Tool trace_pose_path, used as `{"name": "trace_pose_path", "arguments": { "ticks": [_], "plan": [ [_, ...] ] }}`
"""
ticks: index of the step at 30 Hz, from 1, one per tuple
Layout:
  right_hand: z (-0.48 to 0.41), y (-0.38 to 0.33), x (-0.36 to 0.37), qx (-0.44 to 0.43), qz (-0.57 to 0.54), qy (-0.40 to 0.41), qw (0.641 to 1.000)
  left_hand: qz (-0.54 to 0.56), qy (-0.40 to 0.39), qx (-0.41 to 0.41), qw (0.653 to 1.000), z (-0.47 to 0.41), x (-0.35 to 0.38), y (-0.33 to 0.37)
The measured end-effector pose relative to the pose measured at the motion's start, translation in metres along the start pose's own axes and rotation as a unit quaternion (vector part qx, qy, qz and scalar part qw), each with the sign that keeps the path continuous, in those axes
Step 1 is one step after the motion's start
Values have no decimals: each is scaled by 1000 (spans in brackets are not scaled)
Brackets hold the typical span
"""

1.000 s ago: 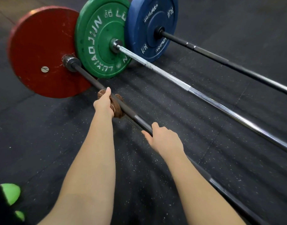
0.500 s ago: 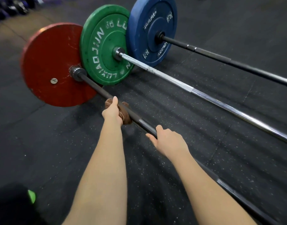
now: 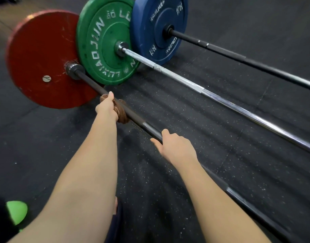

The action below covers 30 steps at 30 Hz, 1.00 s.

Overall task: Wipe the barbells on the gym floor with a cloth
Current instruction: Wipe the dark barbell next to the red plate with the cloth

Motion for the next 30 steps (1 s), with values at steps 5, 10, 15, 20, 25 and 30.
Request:
{"name": "trace_pose_path", "arguments": {
  "ticks": [5,10,15,20,25,30],
  "plan": [
    [1,0,-2,-1,-3,1,1000,23,-10,-18,1000,47,8,-8],
    [-1,0,0,3,-18,-3,1000,67,-26,-59,996,44,5,-45],
    [-2,1,1,7,-6,-2,1000,10,-38,-25,999,76,12,-36],
    [-2,0,0,0,0,8,1000,36,-78,-47,995,70,27,-22],
    [-1,-2,-1,-7,-3,12,1000,33,-70,-66,995,76,19,-33],
    [4,-1,-5,-7,-16,10,1000,-7,-65,-68,996,123,25,-75]
  ]
}}
Point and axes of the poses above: each hand's wrist, its own z-axis away from the middle knuckle, its own x-axis out of the palm, y = z × x, the point moved 9 cm from there along -z, towards the middle knuckle, and after that the axes turned 4 degrees about -y, right-handed, at the moved point
